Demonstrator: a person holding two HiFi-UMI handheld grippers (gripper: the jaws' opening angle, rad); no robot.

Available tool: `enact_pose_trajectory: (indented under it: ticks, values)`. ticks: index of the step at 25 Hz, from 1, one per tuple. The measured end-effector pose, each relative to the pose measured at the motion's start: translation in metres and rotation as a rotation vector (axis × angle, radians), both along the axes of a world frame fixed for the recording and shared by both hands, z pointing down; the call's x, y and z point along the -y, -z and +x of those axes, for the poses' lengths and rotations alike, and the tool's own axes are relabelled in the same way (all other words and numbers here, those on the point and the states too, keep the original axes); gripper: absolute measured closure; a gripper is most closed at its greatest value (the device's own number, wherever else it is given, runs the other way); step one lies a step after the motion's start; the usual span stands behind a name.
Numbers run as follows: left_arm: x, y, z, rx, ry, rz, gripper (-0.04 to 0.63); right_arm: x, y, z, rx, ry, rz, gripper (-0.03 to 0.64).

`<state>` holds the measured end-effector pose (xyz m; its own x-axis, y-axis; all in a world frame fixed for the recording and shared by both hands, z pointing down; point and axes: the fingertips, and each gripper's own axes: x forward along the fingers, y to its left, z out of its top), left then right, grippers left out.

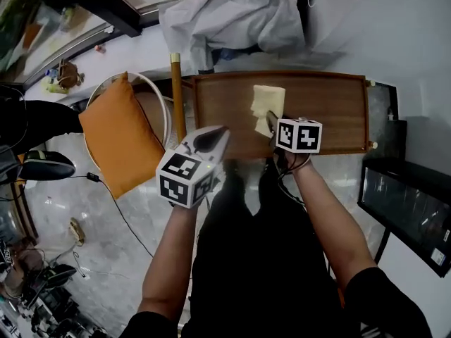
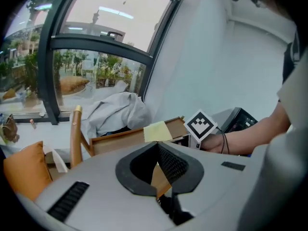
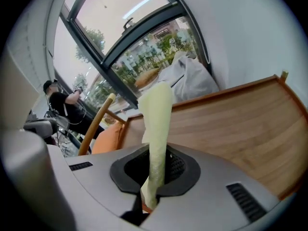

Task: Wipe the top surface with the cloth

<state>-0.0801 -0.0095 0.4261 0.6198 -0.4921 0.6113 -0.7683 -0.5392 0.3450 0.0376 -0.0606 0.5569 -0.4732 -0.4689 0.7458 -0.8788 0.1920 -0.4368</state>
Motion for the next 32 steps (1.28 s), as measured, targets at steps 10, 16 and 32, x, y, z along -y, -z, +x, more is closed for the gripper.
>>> enact_pose_trajectory:
  ticks: [10,16,32]
  values:
    - [-0.020,-0.010,-0.100,0.018,0.048,-0.022,0.586,-0.039,-0.027,-0.155,0.035,0.194,-0.070,0.586]
    - [-0.025,-0.018,-0.118,-0.010,0.031,-0.036,0.586,-0.050,-0.050,-0.194,0.025,0.228,-0.114,0.585]
    - [-0.033,-0.021,-0.103,-0.029,-0.037,-0.032,0.586,-0.060,-0.084,-0.155,-0.110,0.186,-0.172,0.586]
